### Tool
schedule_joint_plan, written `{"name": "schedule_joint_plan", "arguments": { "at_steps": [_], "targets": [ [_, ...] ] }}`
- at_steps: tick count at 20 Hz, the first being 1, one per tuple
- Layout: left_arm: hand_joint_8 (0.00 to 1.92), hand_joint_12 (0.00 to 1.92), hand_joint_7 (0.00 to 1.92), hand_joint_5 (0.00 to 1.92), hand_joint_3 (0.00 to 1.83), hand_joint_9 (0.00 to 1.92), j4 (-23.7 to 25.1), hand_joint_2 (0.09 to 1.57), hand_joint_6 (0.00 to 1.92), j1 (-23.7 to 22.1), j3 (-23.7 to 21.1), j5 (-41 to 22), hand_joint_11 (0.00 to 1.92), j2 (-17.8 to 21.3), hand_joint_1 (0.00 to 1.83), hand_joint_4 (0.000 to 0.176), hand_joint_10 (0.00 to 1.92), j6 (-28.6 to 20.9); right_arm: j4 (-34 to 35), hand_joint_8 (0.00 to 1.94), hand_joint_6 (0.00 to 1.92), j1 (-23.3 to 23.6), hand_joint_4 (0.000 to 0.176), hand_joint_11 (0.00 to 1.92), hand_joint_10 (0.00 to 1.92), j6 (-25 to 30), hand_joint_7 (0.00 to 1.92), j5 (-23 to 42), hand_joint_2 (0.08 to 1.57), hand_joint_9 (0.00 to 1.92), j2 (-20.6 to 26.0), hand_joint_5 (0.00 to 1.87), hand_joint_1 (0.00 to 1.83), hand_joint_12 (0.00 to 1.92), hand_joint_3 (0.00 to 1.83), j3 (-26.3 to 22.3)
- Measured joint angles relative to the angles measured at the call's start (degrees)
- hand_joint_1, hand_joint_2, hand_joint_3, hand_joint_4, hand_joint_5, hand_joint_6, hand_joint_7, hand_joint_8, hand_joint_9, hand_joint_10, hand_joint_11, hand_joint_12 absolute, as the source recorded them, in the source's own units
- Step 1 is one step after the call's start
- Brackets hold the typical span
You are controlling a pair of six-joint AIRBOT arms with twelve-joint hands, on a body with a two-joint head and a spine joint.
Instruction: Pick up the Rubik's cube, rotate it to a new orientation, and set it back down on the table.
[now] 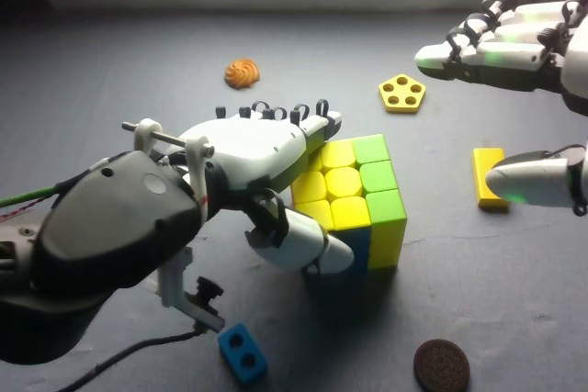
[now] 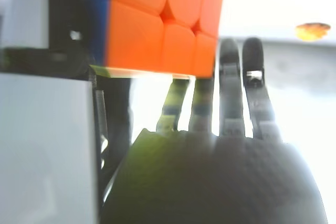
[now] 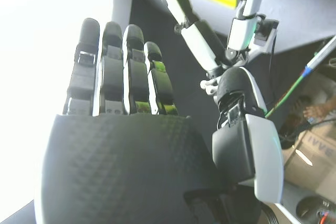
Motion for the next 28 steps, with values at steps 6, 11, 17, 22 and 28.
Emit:
{"name": "schedule_joint_plan", "arguments": {
  "at_steps": [6, 11, 17, 22, 28],
  "targets": [
    [0.00, 0.00, 0.00, 0.00, 0.00, 0.00, -3.3, 0.88, 0.00, -4.1, -1.5, 0.4, 0.00, 2.4, 0.55, 0.000, 0.00, 5.0, -11.3, 0.00, 0.00, 0.0, 0.000, 0.00, 0.01, 7.6, 0.22, 3.4, 1.25, 0.22, -0.6, 0.10, 0.02, 0.68, 0.00, 1.4],
    [0.03, 0.18, 0.13, 0.04, 0.01, 0.11, -6.0, 1.00, 0.01, -8.8, -3.4, 1.2, 0.00, 3.8, 0.37, 0.002, 0.01, 9.0, -11.2, 0.03, 0.02, 0.0, 0.000, 0.00, 0.04, 7.7, 0.30, 3.1, 1.25, 0.29, -0.6, 0.16, 0.02, 0.80, 0.00, 1.5],
    [0.80, 1.63, 0.62, 0.71, 0.00, 0.49, -7.6, 1.23, 0.12, -13.6, -3.9, 5.8, 0.19, 6.7, 0.28, 0.000, 1.15, 13.2, -9.6, 0.89, 1.01, 0.0, 0.000, 0.10, 1.33, 9.6, 0.63, 2.0, 1.25, 0.45, -0.6, 0.33, 0.12, 1.82, 0.00, 1.5],
    [1.41, 1.88, 0.71, 0.67, 0.00, 0.63, -5.9, 1.27, 1.05, -15.3, -3.9, 10.3, 0.42, 8.7, 0.23, 0.000, 1.66, 13.9, -7.2, 1.48, 1.48, 0.5, 0.000, 0.39, 1.69, 10.3, 0.78, -1.0, 1.26, 0.60, -0.7, 0.57, 0.11, 1.92, 0.00, 1.5],
    [1.61, 1.92, 0.67, 0.60, 0.00, 0.59, -3.6, 1.27, 1.43, -16.6, -4.0, 11.1, 0.40, 9.6, 0.25, 0.000, 1.80, 14.0, -7.3, 1.55, 1.60, 0.5, 0.000, 0.54, 1.77, 10.3, 0.81, -1.4, 1.27, 0.62, -0.7, 0.66, 0.08, 1.92, 0.00, 1.4]
  ]
}}
